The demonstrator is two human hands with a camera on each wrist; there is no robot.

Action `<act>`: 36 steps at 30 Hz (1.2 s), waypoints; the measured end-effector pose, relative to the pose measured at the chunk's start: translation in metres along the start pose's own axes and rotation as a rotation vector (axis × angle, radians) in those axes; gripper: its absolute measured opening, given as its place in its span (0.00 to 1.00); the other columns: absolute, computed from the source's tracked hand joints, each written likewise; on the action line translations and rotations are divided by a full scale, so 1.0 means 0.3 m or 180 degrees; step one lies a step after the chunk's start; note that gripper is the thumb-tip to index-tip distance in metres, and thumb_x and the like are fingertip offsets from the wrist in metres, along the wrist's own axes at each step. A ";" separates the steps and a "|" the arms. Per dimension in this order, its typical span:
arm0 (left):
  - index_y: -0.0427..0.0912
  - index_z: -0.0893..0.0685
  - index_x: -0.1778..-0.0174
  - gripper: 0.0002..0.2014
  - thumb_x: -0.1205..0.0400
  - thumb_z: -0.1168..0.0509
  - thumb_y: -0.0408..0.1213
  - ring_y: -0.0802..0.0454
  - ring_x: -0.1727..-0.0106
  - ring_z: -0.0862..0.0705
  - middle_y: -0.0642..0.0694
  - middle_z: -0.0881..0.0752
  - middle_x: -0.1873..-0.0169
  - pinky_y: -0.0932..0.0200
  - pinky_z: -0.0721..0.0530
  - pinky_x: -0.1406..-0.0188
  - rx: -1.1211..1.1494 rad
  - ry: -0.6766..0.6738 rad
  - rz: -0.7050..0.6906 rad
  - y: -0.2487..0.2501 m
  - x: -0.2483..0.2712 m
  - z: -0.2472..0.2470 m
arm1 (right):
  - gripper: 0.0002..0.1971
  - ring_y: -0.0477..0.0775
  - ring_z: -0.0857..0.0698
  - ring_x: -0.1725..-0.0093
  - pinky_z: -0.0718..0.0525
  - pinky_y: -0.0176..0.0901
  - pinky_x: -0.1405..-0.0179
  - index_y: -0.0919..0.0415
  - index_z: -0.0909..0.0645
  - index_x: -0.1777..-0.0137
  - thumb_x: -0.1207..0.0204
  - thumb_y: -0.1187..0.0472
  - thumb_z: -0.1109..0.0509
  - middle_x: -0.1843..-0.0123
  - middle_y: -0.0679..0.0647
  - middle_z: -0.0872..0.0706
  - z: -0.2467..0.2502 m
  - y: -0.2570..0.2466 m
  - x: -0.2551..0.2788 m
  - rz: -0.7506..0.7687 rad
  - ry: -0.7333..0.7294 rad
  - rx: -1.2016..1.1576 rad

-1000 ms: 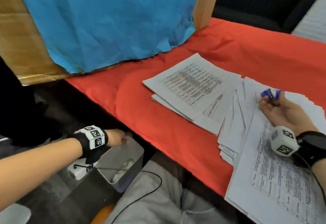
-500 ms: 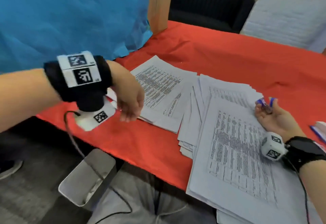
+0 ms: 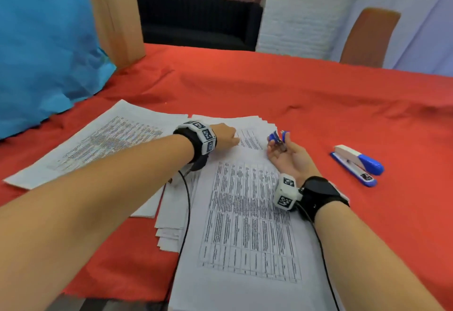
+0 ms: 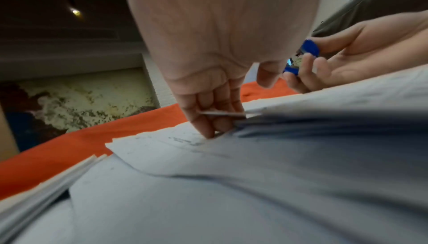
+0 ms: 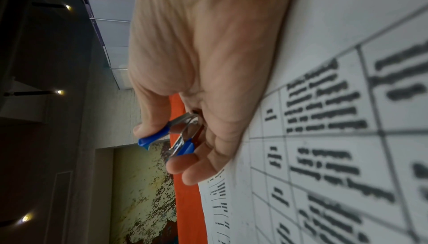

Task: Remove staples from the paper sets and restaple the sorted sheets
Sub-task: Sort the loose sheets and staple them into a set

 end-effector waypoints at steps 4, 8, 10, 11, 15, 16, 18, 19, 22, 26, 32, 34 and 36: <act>0.37 0.20 0.48 0.22 0.16 0.45 0.55 0.42 0.47 0.20 0.41 0.20 0.49 0.56 0.27 0.50 0.0266 -0.0321 0.0333 -0.051 -0.042 -0.028 | 0.17 0.51 0.18 0.56 0.14 0.44 0.51 0.69 0.20 0.48 0.28 0.55 0.31 0.54 0.59 0.16 0.019 0.003 -0.024 -0.0025 0.0022 -0.0049; 0.36 0.20 0.40 0.28 0.28 0.30 0.54 0.36 0.45 0.17 0.51 0.37 0.52 0.50 0.18 0.48 0.1569 -0.1016 0.0677 -0.119 -0.015 -0.060 | 0.17 0.51 0.18 0.56 0.14 0.44 0.52 0.70 0.20 0.47 0.26 0.55 0.31 0.53 0.59 0.16 0.023 0.003 -0.030 -0.0030 -0.0026 -0.0112; 0.33 0.22 0.34 0.34 0.36 0.25 0.43 0.37 0.48 0.14 0.34 0.12 0.49 0.54 0.13 0.56 0.2970 -0.1271 0.0639 -0.125 0.023 -0.072 | 0.16 0.51 0.18 0.56 0.13 0.44 0.52 0.70 0.20 0.48 0.26 0.55 0.31 0.53 0.59 0.16 0.026 0.001 -0.033 -0.0012 -0.0003 -0.0124; 0.32 0.22 0.37 0.33 0.38 0.25 0.38 0.40 0.48 0.14 0.37 0.13 0.47 0.55 0.12 0.55 0.3490 -0.1245 0.0571 -0.125 0.050 -0.068 | 0.17 0.52 0.18 0.56 0.13 0.44 0.53 0.70 0.20 0.47 0.27 0.55 0.31 0.53 0.59 0.17 0.029 0.000 -0.032 0.0000 0.0005 -0.0138; 0.32 0.17 0.48 0.35 0.51 0.15 0.34 0.44 0.55 0.12 0.36 0.12 0.50 0.58 0.13 0.67 0.4149 -0.1659 0.0318 -0.088 0.201 -0.145 | 0.17 0.54 0.15 0.53 0.11 0.47 0.51 0.70 0.21 0.44 0.27 0.57 0.29 0.51 0.61 0.17 0.036 -0.013 -0.032 0.0089 0.0047 -0.0216; 0.32 0.16 0.48 0.27 0.43 0.17 0.31 0.44 0.55 0.11 0.35 0.11 0.48 0.57 0.11 0.66 0.4065 -0.1732 0.0317 -0.066 0.240 -0.171 | 0.15 0.55 0.14 0.52 0.11 0.47 0.49 0.70 0.21 0.45 0.25 0.58 0.31 0.50 0.61 0.16 0.037 -0.013 -0.035 0.0113 0.0067 -0.0180; 0.33 0.17 0.45 0.13 0.26 0.32 0.22 0.42 0.52 0.10 0.35 0.11 0.46 0.53 0.10 0.60 0.4078 -0.1660 0.0344 -0.024 0.289 -0.207 | 0.10 0.56 0.14 0.50 0.12 0.47 0.48 0.70 0.22 0.47 0.19 0.61 0.35 0.49 0.63 0.16 0.031 -0.008 -0.031 0.0134 0.0143 0.0008; 0.34 0.17 0.44 0.12 0.21 0.38 0.20 0.42 0.52 0.10 0.35 0.11 0.46 0.51 0.10 0.58 0.4089 -0.1510 0.0390 -0.025 0.292 -0.215 | 0.09 0.57 0.14 0.49 0.12 0.46 0.49 0.70 0.22 0.48 0.17 0.63 0.37 0.49 0.63 0.17 0.028 -0.011 -0.027 0.0143 0.0164 0.0240; 0.32 0.17 0.45 0.09 0.18 0.39 0.24 0.43 0.60 0.09 0.36 0.10 0.53 0.50 0.10 0.61 0.4118 -0.0795 0.0554 -0.092 0.283 -0.174 | 0.06 0.54 0.15 0.55 0.13 0.42 0.56 0.66 0.22 0.50 0.17 0.62 0.36 0.53 0.60 0.17 0.011 -0.090 0.005 0.0221 0.0206 0.1873; 0.37 0.17 0.48 0.06 0.19 0.35 0.28 0.54 0.74 0.13 0.46 0.10 0.68 0.61 0.17 0.79 0.4162 0.0780 0.0476 -0.242 0.291 -0.011 | 0.11 0.58 0.19 0.54 0.21 0.48 0.53 0.62 0.21 0.46 0.22 0.56 0.29 0.53 0.59 0.18 0.083 -0.340 0.044 0.0658 0.1091 0.5195; 0.45 0.17 0.51 0.03 0.17 0.35 0.37 0.61 0.74 0.19 0.54 0.16 0.69 0.66 0.22 0.79 0.3965 0.1972 -0.0080 -0.307 0.323 0.163 | 0.28 0.57 0.25 0.26 0.31 0.48 0.25 0.62 0.29 0.24 0.17 0.44 0.40 0.26 0.57 0.22 -0.039 -0.419 0.128 0.1269 0.1120 0.5086; 0.43 0.20 0.52 0.05 0.15 0.39 0.37 0.60 0.73 0.21 0.51 0.19 0.68 0.65 0.23 0.77 0.4070 0.2363 -0.0031 -0.312 0.308 0.183 | 0.29 0.56 0.17 0.35 0.24 0.51 0.30 0.57 0.25 0.29 0.20 0.36 0.40 0.34 0.55 0.16 -0.074 -0.323 0.118 0.0824 0.0697 0.3408; 0.43 0.24 0.50 0.08 0.12 0.45 0.42 0.62 0.69 0.25 0.53 0.23 0.66 0.63 0.25 0.67 0.4208 0.2381 0.0091 -0.287 0.254 0.160 | 0.34 0.52 0.17 0.36 0.24 0.53 0.31 0.53 0.24 0.28 0.28 0.32 0.33 0.33 0.50 0.16 -0.103 -0.167 0.101 0.0140 0.0313 0.2977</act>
Point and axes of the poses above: each hand's wrist, its own x-axis away from the middle knuckle, its own z-axis out of the back of the hand, y = z × x, the point moved 9 cm from there along -x, towards the middle knuckle
